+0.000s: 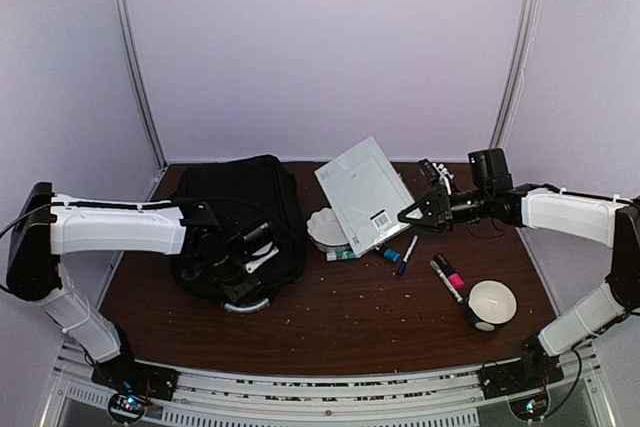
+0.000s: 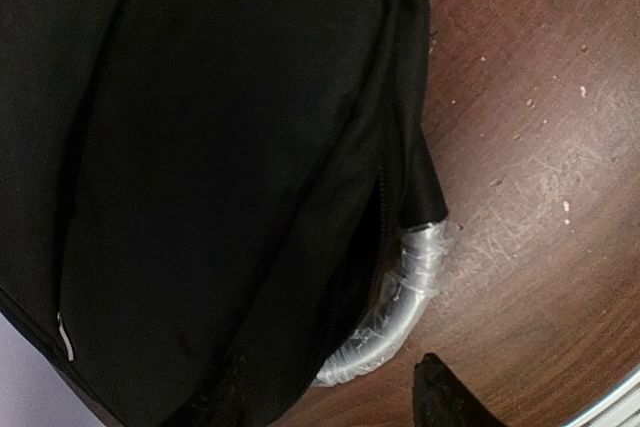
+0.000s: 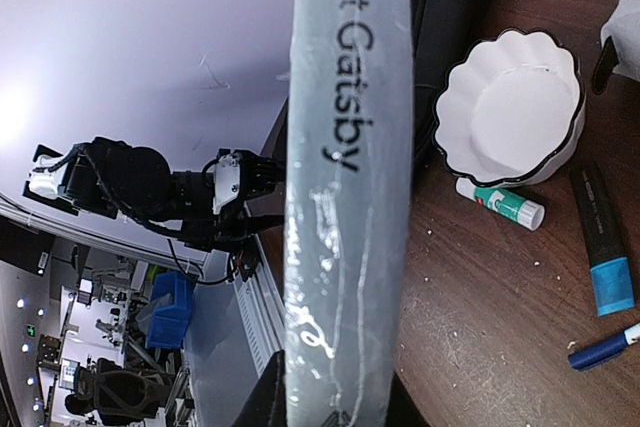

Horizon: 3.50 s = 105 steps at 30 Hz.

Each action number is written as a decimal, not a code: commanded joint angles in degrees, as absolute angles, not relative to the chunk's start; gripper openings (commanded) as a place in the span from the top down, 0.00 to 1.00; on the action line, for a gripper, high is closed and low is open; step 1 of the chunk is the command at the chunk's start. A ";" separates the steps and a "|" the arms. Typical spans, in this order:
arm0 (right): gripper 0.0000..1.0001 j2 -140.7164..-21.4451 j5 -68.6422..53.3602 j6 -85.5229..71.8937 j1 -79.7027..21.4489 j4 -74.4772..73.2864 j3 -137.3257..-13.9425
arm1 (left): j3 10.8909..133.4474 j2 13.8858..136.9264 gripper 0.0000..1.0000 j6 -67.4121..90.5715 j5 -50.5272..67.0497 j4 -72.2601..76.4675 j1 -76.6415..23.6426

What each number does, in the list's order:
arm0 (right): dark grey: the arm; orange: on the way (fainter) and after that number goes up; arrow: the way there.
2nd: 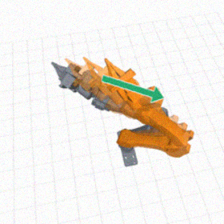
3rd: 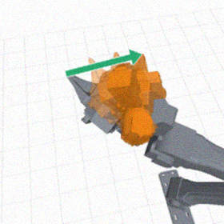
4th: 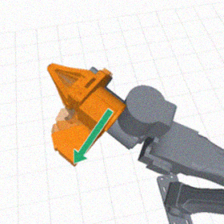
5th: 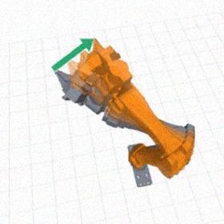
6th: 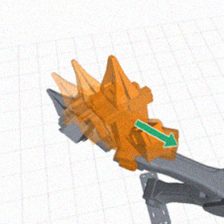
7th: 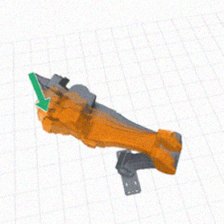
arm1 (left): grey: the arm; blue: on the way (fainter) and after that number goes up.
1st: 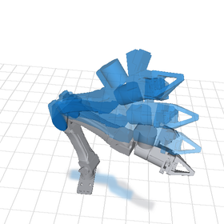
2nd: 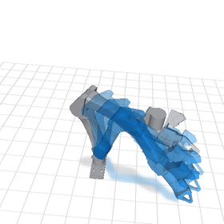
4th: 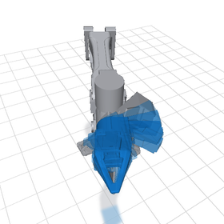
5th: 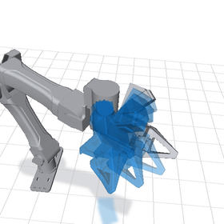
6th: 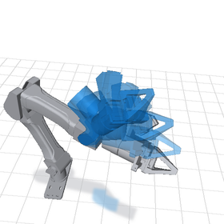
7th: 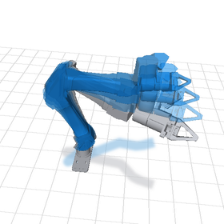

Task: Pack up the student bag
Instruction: Pick up the largest pocket of the bag from the student bag, then place the book in the largest pocket of the bag.

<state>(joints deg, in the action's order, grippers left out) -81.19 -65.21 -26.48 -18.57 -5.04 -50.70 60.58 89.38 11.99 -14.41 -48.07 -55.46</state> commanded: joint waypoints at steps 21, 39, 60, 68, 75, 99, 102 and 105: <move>1.00 -76.49 -66.01 -20.13 -18.58 -3.71 -49.59 | 68.51 99.03 0.94 8.04 -23.12 -48.15 -55.64; 1.00 -77.31 -69.82 -23.98 -24.22 -15.51 -49.69 | 82.80 94.22 1.00 12.14 -22.31 -48.28 -48.87; 1.00 -94.05 -69.83 -54.58 -40.22 17.08 -58.35 | 82.95 84.82 1.00 23.59 -18.06 -43.97 -44.82; 1.00 -107.01 -67.12 -75.81 -43.55 35.26 -66.22 | 81.53 81.84 1.00 24.96 -18.31 -43.68 -44.82; 1.00 -114.22 -61.01 -85.87 -44.63 42.97 -72.92 | 77.26 76.76 1.00 28.66 -17.93 -41.52 -44.91; 1.00 -126.51 -44.51 -85.15 -49.52 27.62 -86.87 | 75.43 74.25 1.00 30.76 -18.76 -41.05 -47.14; 0.96 -128.08 -43.46 -82.83 -49.93 23.97 -88.67 | 75.17 73.63 1.00 30.77 -19.35 -41.05 -47.28; 0.80 -127.83 -43.73 -80.72 -49.99 20.84 -87.99 | 74.93 72.82 1.00 30.74 -19.95 -41.05 -47.29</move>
